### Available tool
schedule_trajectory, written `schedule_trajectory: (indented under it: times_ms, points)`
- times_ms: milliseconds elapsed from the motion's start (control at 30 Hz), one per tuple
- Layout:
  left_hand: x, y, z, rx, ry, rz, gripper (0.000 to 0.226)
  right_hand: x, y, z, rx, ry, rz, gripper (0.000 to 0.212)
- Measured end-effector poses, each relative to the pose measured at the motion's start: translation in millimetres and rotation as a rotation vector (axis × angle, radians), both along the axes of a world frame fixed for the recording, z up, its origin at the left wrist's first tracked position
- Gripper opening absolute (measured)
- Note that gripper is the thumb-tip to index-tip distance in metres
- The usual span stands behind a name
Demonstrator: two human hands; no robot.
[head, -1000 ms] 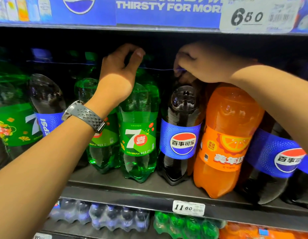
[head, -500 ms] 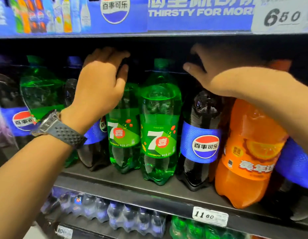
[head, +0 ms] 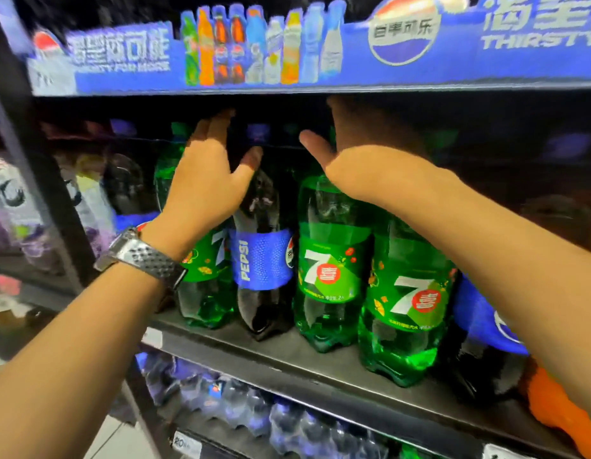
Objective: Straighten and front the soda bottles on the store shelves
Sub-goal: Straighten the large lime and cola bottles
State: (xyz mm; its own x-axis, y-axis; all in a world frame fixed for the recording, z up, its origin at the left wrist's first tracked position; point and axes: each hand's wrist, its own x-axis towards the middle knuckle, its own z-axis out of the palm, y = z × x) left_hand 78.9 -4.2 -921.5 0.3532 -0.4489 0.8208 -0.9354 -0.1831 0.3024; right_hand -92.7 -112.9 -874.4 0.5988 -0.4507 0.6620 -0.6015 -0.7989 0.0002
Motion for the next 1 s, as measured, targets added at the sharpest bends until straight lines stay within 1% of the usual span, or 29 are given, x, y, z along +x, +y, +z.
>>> schedule_trajectory:
  times_ms: [67, 200, 233, 300, 367, 433, 500, 567, 633, 867, 1000]
  points:
    - [4.5, -5.7, 1.3, -0.019, 0.067, -0.053, 0.060, 15.4, -1.2, -2.0, 0.028, -0.005, -0.080, 0.056]
    - [0.4, -24.6, -0.5, -0.019, 0.199, -0.129, 0.058, 29.2, -4.4, -14.0, 0.003, -0.057, -0.160, 0.053]
    - [-3.7, -29.5, -2.0, -0.041, 0.218, -0.126, 0.060, 30.9, -4.6, -16.0, 0.021, -0.100, -0.155, 0.052]
    - [-12.9, -35.4, -5.5, -0.110, 0.240, -0.097, 0.069, 32.1, -5.1, -18.6, 0.122, -0.200, -0.117, 0.050]
    - [-16.4, -35.7, -6.3, -0.153, 0.247, -0.097, 0.079, 31.4, -7.0, -21.3, 0.214, -0.255, -0.072, 0.050]
    - [-12.3, -33.8, -5.7, -0.119, 0.252, -0.107, 0.088, 28.5, -6.7, -25.4, 0.247, -0.257, -0.038, 0.058]
    - [-6.7, -32.3, -3.7, -0.064, 0.263, -0.138, 0.092, 26.8, -5.1, -25.3, 0.248, -0.229, -0.033, 0.068]
    - [-4.9, -30.7, -1.3, -0.038, 0.259, -0.155, 0.091, 26.6, -3.3, -23.0, 0.243, -0.194, -0.060, 0.075]
    - [-4.4, -30.0, 0.9, -0.037, 0.253, -0.156, 0.090, 27.6, -2.2, -22.0, 0.235, -0.165, -0.096, 0.076]
    - [-2.1, -34.2, -3.7, -0.080, 0.238, -0.191, 0.079, 30.5, -4.4, -27.1, 0.169, -0.221, -0.085, 0.060]
    - [3.7, -28.6, 0.3, -0.020, 0.273, -0.222, 0.074, 28.4, -9.0, -25.2, 0.150, -0.216, -0.045, 0.056]
